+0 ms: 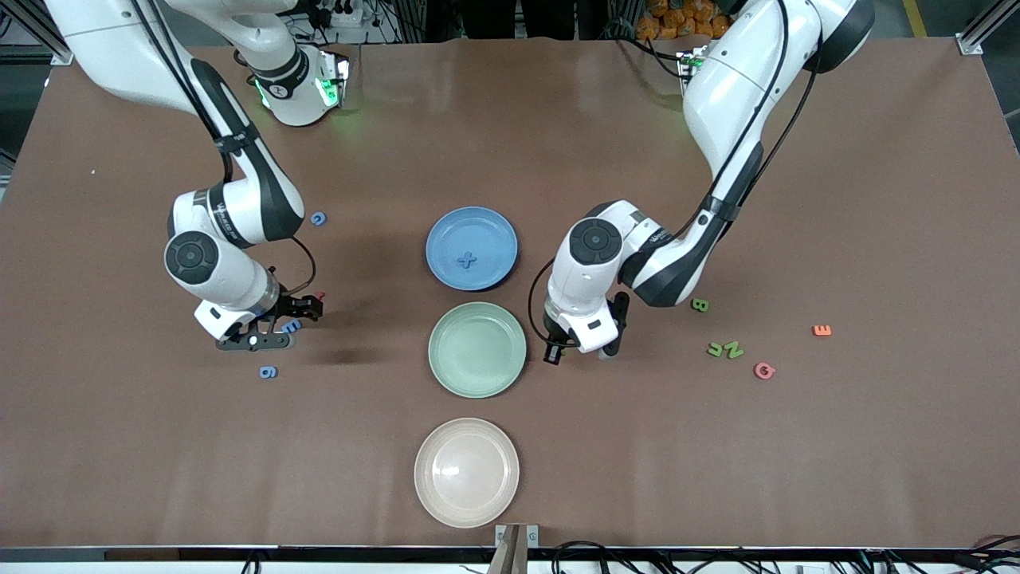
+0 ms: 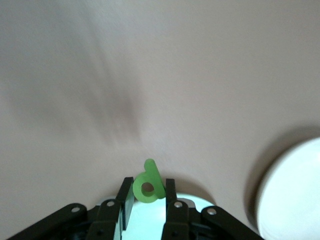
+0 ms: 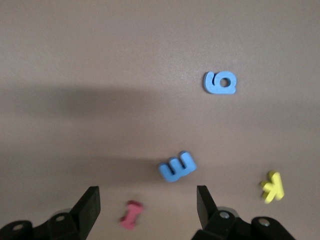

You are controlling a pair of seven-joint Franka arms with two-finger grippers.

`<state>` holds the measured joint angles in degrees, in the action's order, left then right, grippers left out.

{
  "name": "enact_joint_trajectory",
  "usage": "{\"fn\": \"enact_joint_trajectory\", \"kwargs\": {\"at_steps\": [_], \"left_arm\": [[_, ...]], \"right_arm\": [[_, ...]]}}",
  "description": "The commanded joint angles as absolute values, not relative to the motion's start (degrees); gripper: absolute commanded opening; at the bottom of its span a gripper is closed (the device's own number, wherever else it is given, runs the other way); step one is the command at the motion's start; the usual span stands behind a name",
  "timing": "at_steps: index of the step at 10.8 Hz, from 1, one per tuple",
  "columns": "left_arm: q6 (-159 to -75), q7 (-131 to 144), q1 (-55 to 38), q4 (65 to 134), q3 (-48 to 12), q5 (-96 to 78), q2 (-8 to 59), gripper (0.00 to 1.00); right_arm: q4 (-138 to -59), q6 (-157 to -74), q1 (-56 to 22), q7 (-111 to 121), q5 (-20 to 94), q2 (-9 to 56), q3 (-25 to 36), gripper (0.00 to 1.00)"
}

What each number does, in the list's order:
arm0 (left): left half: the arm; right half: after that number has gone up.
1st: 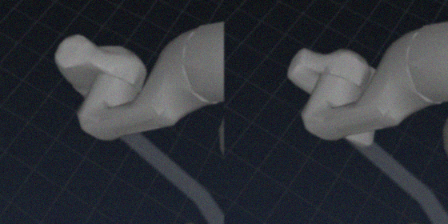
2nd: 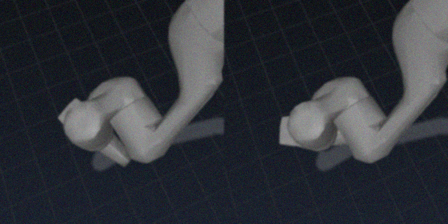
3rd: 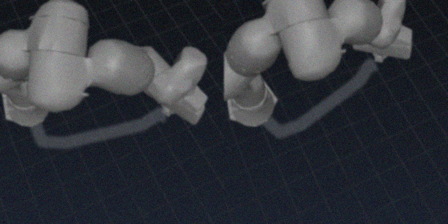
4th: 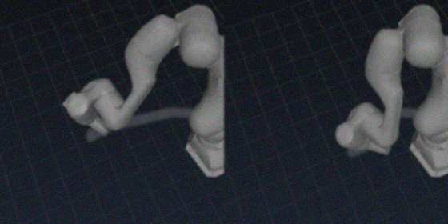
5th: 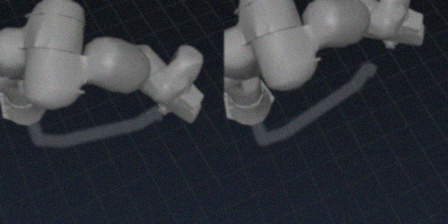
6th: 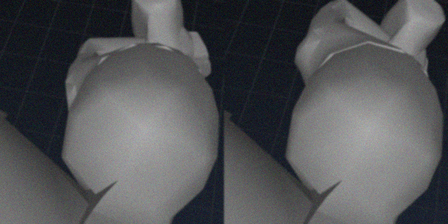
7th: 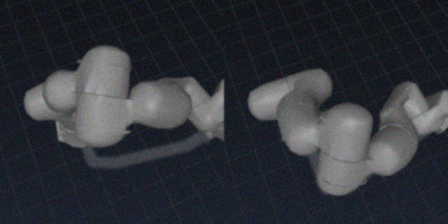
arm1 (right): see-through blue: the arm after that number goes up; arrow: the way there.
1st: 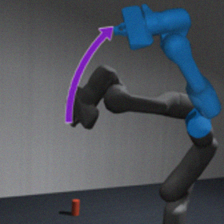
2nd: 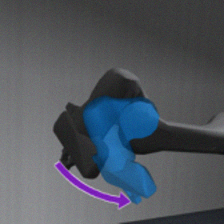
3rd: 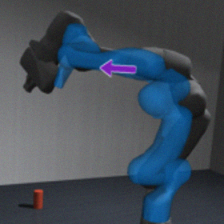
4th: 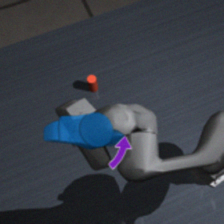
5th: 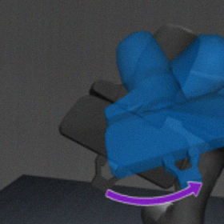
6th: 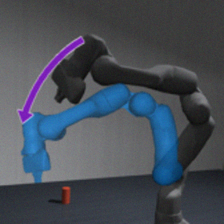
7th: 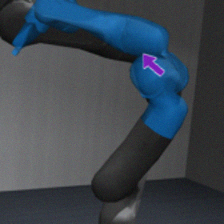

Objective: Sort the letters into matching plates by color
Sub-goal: 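Release the X on the blue plate while the left gripper carries the d, then drop the d on the green plate while the right gripper grasps the blue E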

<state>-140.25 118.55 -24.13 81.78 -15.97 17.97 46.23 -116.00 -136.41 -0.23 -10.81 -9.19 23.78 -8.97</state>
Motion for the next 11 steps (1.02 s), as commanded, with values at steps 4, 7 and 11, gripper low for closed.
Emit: {"fn": "enact_joint_trajectory", "kwargs": {"at_steps": [4, 7, 11], "left_arm": [[-152.04, 121.38, -27.25, 82.7, -14.85, 19.25, 45.53, 0.0], [-157.65, 122.43, -27.77, 82.62, -15.12, 18.81, 45.44, 0.0], [-160.13, 122.52, -28.65, 82.7, -15.64, 18.63, 45.88, 0.0]], "right_arm": [[-116.89, -141.85, 1.93, 14.03, -15.56, 29.18, -8.7, 0.9], [-116.89, -142.9, 2.81, 21.34, -15.47, 29.35, -8.61, 0.83], [-116.89, -143.7, 2.9, 21.45, -15.47, 30.49, -8.44, 0.74]]}}
